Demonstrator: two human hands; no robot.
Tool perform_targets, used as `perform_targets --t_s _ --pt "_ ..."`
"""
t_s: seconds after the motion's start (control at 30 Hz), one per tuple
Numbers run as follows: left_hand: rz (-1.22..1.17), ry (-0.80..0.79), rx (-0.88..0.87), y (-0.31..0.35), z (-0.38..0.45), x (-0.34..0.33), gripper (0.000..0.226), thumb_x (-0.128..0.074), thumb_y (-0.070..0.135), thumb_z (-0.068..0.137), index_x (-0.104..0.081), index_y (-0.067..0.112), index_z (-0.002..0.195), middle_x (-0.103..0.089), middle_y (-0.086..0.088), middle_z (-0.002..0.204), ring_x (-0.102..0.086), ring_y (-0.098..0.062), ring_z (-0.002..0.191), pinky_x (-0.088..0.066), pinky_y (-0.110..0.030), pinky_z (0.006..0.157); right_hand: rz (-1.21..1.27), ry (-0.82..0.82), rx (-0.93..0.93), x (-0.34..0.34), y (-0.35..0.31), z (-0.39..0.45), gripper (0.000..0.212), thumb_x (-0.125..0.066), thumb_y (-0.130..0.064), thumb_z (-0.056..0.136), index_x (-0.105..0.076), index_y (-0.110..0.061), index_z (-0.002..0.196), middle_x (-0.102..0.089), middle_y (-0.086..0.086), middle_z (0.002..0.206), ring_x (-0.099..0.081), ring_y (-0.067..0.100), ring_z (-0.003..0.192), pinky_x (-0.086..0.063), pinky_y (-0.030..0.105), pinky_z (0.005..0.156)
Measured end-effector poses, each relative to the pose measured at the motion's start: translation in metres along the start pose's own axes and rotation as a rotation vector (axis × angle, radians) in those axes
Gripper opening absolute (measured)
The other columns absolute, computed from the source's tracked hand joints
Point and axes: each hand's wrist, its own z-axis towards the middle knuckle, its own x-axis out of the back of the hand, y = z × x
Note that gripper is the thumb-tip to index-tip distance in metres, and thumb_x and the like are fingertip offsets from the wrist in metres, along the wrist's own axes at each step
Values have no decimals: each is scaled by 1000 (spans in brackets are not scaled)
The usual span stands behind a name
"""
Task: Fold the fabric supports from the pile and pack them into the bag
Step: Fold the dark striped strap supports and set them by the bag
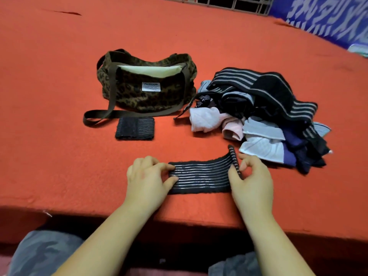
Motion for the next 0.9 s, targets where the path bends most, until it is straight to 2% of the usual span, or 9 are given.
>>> perform_targets --t_s 0.1,0.2,0.37,0.43,0.53,0.6,0.67,0.73,0.9 --pt "-42 -28 6 -6 1 2 32 -70 48 76 -70 38 106 -45 12 92 -42 -18 103 -24 -29 84 85 -52 178 -26 -25 -16 31 -65 -9 70 -38 -23 68 -65 -1 104 -54 15 96 -37 25 85" --pt "-81 -82 13 -11 1 3 31 -65 50 80 -66 44 110 -47 14 97 -40 -15 105 -21 -27 82 118 -187 250 -50 -38 -34 20 -58 -28 74 -38 -25 71 -65 -2 103 -50 10 98 -32 17 84" --pt "-150 -82 -9 -16 -1 2 33 -44 49 88 -67 41 110 -48 14 97 -41 -16 109 -21 -27 89 16 -481 261 -62 -32 -50 26 -44 -50 79 -54 -27 77 -60 -3 128 -46 11 127 -27 26 110" --pt "-151 -100 31 -14 0 2 38 -38 52 89 -69 40 108 -50 15 99 -41 -14 109 -21 -27 91 8 -627 268 -56 -31 -46 36 -32 -44 83 -61 -24 90 -48 -5 141 -33 7 137 -12 20 115" --pt "-161 -54 105 -7 1 3 27 -56 56 84 -71 39 99 -53 13 96 -42 -13 107 -24 -28 90 43 -734 281 -45 -29 -36 37 -30 -22 82 -61 -21 102 -44 -12 140 -28 -3 135 -7 15 115" --pt "-129 -32 120 -2 1 2 34 -61 64 74 -70 40 96 -51 14 92 -42 -12 105 -26 -29 90 72 -649 235 -39 -25 -32 31 -38 -15 81 -62 -22 98 -51 -17 127 -40 1 129 -16 21 115" --pt "-97 -36 124 1 0 2 40 -63 67 69 -69 40 97 -47 15 90 -42 -12 104 -27 -29 91 15 -432 173 -33 -18 -27 22 -56 -9 81 -63 -23 97 -55 -16 117 -50 13 121 -29 32 110" --pt "-89 -44 134 2 0 1 40 -65 65 69 -69 39 100 -44 16 90 -41 -13 106 -26 -29 92 -129 -308 43 -28 -15 -23 30 -69 -17 78 -61 -24 107 -56 -13 112 -51 16 112 -35 34 101" --pt "-138 -78 200 9 5 5 29 -69 55 73 -68 36 95 -46 15 96 -38 -15 112 -23 -29 95 -230 -346 -79 -26 -18 -21 37 -68 -41 78 -55 -32 112 -56 -15 89 -50 13 98 -30 30 87"
